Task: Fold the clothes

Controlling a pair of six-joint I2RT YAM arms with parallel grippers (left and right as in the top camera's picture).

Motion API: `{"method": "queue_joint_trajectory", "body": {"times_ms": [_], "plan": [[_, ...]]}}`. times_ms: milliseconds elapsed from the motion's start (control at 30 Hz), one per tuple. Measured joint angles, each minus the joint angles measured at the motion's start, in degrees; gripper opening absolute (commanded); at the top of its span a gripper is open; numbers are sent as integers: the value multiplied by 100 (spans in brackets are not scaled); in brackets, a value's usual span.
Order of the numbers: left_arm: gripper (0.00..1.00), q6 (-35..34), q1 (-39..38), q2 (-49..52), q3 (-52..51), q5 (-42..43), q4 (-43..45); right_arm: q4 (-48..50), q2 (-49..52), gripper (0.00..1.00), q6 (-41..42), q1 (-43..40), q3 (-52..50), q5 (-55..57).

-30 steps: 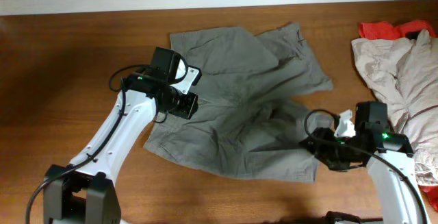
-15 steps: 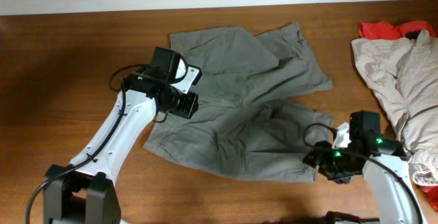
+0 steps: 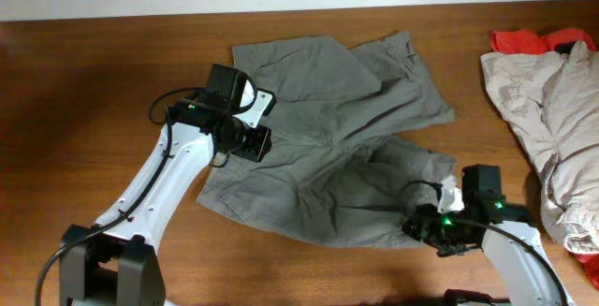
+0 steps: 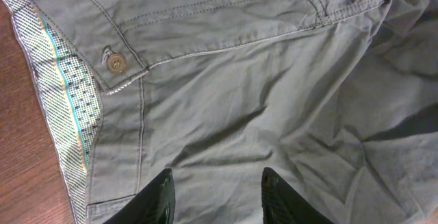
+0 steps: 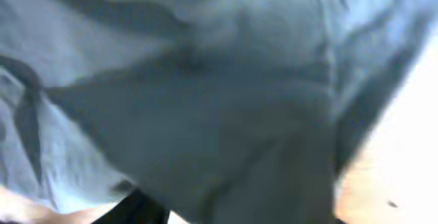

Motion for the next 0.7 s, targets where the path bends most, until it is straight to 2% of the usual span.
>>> {"method": "queue_joint_trajectory", "body": {"times_ms": [167,300,333,500,700], "plan": [[41,0,0,0,0,0,0,295,0,30,-125,79,0,-81],[41,0,0,0,0,0,-4,138,0,12,-151,87,0,-120],[41,0,0,0,0,0,-4,28,0,4,-129,90,0,-138],[41,0,0,0,0,0,-4,-400,0,4,-105,90,31,-426],[41,0,0,0,0,-70,-7,-1941,-446,4,35,90,903,-553]]}}
